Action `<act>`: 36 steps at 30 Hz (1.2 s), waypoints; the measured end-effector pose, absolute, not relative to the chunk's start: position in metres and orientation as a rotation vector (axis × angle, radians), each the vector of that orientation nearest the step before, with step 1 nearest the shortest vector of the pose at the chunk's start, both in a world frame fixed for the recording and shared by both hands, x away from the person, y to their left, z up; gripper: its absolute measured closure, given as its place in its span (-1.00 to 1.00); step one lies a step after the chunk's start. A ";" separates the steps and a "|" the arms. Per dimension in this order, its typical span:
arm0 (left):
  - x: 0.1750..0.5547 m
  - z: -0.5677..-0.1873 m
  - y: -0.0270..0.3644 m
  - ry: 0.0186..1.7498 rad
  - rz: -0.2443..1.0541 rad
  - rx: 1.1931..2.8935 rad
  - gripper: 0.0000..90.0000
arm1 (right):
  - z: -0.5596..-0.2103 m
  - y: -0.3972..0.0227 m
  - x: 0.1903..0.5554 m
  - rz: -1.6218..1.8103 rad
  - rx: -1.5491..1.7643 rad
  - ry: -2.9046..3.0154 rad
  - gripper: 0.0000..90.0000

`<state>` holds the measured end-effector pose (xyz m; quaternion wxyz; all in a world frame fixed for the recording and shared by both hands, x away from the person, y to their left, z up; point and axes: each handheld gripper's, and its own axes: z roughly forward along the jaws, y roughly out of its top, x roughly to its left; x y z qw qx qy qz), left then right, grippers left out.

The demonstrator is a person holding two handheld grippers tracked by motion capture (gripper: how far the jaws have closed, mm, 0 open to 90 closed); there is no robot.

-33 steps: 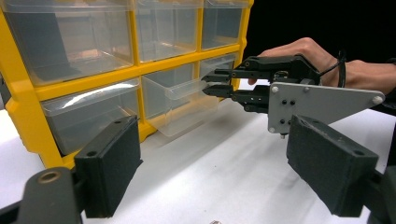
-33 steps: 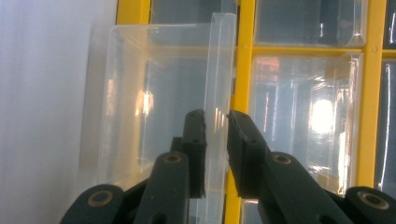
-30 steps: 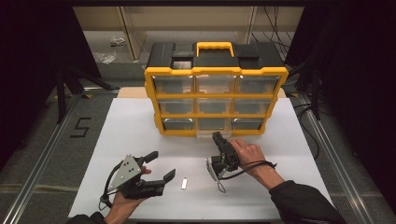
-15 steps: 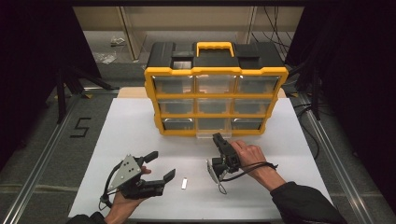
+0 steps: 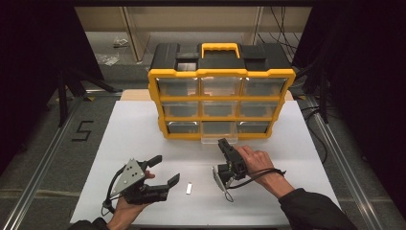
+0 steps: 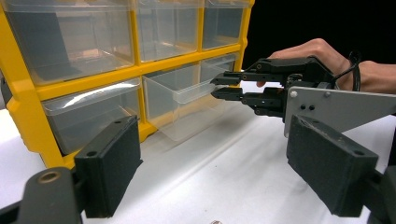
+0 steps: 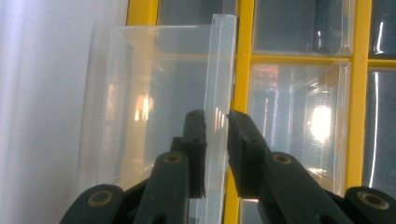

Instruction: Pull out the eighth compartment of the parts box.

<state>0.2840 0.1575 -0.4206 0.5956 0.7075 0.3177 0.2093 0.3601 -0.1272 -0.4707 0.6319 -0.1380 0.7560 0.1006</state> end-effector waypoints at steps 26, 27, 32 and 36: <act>0.284 -0.421 0.158 0.739 0.487 1.644 -0.61 | -0.470 -0.129 0.352 0.241 -0.333 1.730 0.74; 0.284 -0.421 0.158 0.740 0.487 1.644 -0.61 | -0.470 -0.129 0.351 0.241 -0.336 1.728 0.74; 0.284 -0.421 0.158 0.740 0.487 1.643 -0.61 | -0.470 -0.129 0.350 0.241 -0.336 1.731 0.74; 0.284 -0.421 0.158 0.740 0.486 1.644 -0.61 | -0.470 -0.130 0.349 0.243 -0.338 1.730 0.74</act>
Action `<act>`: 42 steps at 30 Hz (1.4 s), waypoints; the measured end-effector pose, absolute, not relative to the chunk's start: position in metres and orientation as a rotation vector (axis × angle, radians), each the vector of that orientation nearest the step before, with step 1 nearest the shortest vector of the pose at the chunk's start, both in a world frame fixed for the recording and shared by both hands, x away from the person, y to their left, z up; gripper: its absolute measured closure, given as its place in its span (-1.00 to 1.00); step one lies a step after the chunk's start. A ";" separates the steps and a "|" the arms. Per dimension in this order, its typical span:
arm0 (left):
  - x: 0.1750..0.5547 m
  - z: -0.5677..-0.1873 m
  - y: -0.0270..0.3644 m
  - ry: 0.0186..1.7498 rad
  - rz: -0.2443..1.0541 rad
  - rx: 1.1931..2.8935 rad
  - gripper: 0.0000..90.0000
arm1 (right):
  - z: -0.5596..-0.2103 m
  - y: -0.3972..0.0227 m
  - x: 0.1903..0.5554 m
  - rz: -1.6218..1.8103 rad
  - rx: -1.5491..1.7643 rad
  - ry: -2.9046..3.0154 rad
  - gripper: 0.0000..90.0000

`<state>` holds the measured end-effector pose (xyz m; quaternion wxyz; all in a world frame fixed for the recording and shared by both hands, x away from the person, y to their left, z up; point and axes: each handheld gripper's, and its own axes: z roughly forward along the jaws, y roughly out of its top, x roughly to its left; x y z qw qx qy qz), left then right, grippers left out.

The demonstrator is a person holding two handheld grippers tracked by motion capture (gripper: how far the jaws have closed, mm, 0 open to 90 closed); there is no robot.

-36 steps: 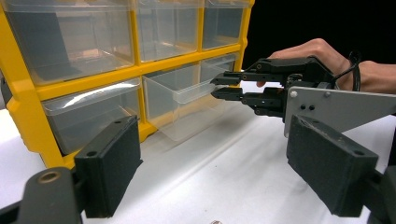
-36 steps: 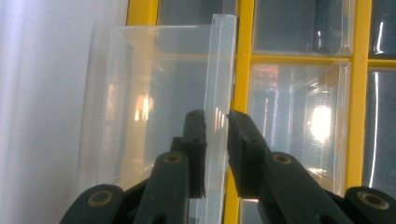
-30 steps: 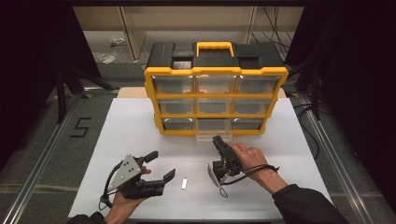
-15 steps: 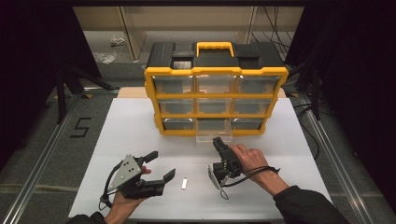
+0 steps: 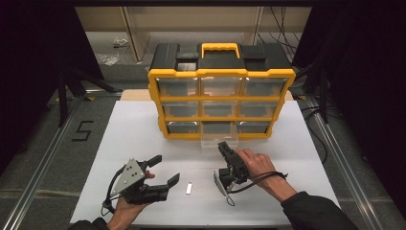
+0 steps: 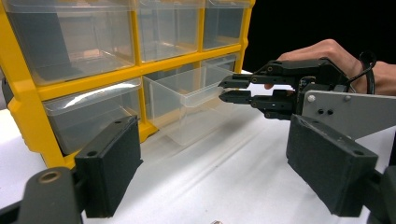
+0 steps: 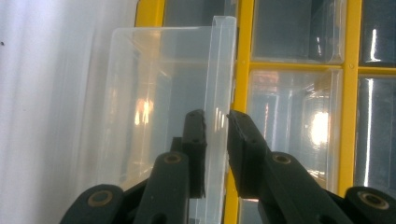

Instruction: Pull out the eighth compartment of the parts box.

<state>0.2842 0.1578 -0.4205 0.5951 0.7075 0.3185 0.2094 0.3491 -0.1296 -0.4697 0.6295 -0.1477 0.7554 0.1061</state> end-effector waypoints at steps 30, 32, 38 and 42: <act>0.284 -0.420 0.158 0.740 0.488 1.644 -0.61 | -0.468 -0.128 0.344 0.319 -0.287 1.805 0.14; 0.284 -0.420 0.158 0.740 0.490 1.644 -0.61 | -0.466 -0.126 0.344 0.343 -0.274 1.820 0.06; 0.284 -0.420 0.158 0.740 0.492 1.643 -0.61 | -0.459 -0.123 0.341 0.418 -0.219 1.879 -0.05; 0.284 -0.420 0.158 0.743 0.494 1.642 -0.61 | -0.456 -0.121 0.339 0.466 -0.188 1.897 -0.11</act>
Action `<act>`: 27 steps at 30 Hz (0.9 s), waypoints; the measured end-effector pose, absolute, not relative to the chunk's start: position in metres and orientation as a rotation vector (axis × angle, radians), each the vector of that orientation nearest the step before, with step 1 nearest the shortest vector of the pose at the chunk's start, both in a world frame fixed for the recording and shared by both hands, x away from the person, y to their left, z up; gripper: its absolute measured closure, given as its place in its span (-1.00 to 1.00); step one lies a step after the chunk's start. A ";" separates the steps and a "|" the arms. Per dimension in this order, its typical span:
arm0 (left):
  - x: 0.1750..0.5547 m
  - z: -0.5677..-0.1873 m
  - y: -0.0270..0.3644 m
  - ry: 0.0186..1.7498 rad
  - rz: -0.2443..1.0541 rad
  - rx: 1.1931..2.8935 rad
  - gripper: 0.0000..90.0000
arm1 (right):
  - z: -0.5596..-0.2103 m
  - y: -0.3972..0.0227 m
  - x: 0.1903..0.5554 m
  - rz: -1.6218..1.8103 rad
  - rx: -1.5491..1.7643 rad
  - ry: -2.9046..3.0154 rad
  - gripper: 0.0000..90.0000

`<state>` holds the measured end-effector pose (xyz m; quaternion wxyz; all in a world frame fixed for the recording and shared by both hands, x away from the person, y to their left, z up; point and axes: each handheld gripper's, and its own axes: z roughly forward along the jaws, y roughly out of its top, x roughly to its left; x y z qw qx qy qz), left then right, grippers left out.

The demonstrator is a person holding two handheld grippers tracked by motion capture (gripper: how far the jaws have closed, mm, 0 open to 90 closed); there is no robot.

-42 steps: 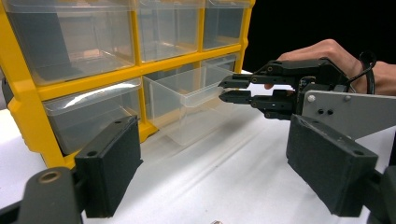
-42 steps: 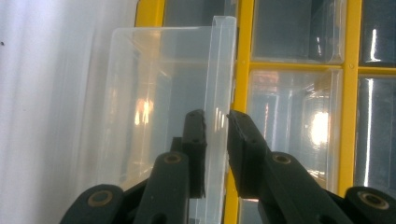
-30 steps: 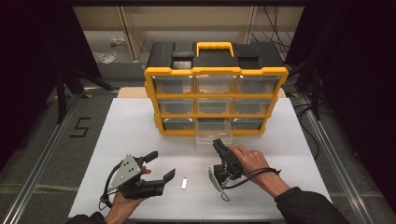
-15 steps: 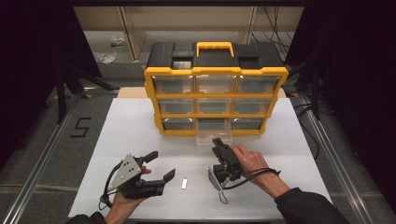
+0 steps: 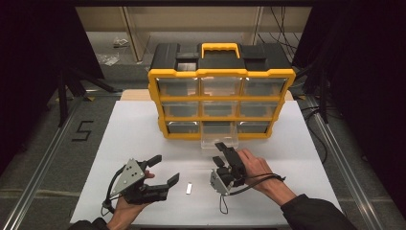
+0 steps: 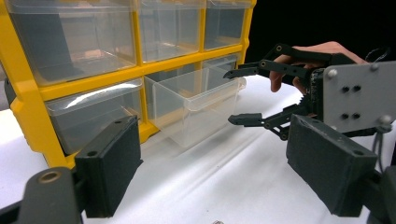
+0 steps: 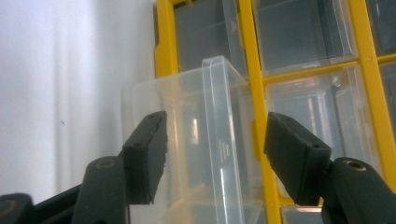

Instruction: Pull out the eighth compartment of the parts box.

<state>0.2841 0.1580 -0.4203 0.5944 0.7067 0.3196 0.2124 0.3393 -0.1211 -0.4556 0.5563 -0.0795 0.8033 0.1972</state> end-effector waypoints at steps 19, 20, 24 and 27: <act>0.284 -0.420 0.160 0.753 0.509 1.632 -0.61 | -0.445 -0.113 0.333 0.623 -0.058 1.998 -0.24; 0.285 -0.420 0.160 0.754 0.509 1.631 -0.61 | -0.444 -0.113 0.333 0.636 -0.039 2.006 -0.24; 0.285 -0.420 0.159 0.758 0.511 1.631 -0.61 | -0.441 -0.111 0.332 0.687 0.012 2.032 -0.26; 0.285 -0.420 0.159 0.756 0.512 1.631 -0.61 | -0.439 -0.109 0.331 0.729 0.056 2.062 -0.27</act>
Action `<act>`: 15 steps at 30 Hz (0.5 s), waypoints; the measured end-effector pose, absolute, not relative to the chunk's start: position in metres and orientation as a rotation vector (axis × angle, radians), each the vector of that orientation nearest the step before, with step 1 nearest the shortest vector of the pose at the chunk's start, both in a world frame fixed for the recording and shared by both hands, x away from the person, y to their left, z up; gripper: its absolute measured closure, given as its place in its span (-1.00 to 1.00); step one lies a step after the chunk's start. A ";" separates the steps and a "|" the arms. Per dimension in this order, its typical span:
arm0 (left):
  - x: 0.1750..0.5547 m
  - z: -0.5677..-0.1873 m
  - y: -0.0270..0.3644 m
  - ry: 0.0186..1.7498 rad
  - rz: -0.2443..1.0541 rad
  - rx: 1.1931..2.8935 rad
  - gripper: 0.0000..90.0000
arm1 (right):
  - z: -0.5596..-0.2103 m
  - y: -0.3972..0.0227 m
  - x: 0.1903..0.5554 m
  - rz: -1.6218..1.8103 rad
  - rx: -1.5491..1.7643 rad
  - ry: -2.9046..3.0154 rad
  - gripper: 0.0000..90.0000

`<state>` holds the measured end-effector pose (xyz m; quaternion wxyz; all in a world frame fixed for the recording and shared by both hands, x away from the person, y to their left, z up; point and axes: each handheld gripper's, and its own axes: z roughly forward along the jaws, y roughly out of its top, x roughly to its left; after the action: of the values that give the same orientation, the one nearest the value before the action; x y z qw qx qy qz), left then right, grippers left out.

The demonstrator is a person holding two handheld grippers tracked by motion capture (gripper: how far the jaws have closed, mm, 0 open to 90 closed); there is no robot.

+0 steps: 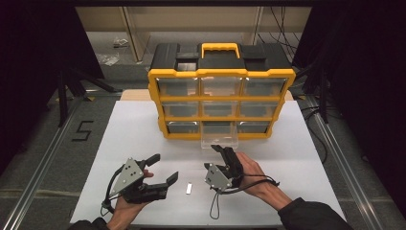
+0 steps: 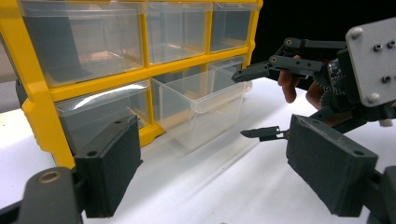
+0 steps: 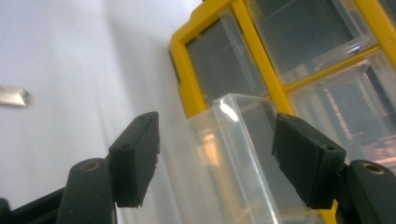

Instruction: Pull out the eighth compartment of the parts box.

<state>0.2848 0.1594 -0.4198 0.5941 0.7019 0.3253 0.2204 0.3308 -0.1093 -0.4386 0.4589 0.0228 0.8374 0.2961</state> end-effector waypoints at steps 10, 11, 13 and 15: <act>0.285 -0.420 0.159 0.758 0.512 1.632 -0.61 | -0.434 -0.102 0.327 0.834 0.148 2.142 -0.30; 0.285 -0.420 0.159 0.758 0.513 1.632 -0.61 | -0.433 -0.102 0.327 0.845 0.161 2.151 -0.31; 0.286 -0.420 0.159 0.761 0.510 1.632 -0.61 | -0.432 -0.102 0.328 0.877 0.199 2.179 -0.32; 0.286 -0.420 0.159 0.761 0.509 1.633 -0.61 | -0.432 -0.101 0.328 0.905 0.237 2.206 -0.34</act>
<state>0.2863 0.1586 -0.4198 0.5929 0.7025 0.3272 0.2191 0.3283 -0.1011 -0.4317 0.3642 0.0922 0.8573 0.3518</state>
